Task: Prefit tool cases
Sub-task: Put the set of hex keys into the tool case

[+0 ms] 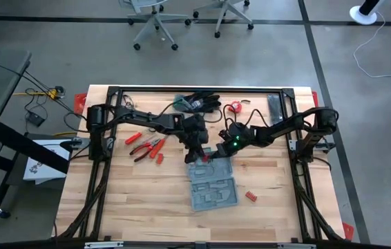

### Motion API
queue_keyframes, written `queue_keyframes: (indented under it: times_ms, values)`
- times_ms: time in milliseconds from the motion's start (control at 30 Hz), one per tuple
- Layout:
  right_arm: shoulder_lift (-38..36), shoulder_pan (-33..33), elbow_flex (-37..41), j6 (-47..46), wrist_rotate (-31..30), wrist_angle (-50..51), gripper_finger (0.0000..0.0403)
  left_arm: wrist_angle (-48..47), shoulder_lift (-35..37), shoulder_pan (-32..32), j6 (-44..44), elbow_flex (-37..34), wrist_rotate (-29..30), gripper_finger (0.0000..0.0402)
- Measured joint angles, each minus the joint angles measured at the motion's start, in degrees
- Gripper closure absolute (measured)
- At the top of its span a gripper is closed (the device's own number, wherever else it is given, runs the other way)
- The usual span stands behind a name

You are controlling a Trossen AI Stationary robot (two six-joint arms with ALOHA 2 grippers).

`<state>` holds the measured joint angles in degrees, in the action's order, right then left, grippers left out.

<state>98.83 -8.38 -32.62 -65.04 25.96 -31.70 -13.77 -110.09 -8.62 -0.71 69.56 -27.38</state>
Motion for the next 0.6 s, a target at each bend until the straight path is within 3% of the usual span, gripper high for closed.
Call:
queue_keyframes:
  times_ms: [233, 600]
  values:
    - [-0.04, 0.68, 0.0, -1.33, -0.71, -8.05, 0.0403, -0.36, -0.43, 0.78, 0.73, -0.11, 1.44, 0.0401]
    - [0.62, 1.89, 0.01, -1.51, -2.29, -4.42, 0.0403, -3.68, 3.95, -1.57, -0.46, -0.07, 3.08, 0.0401]
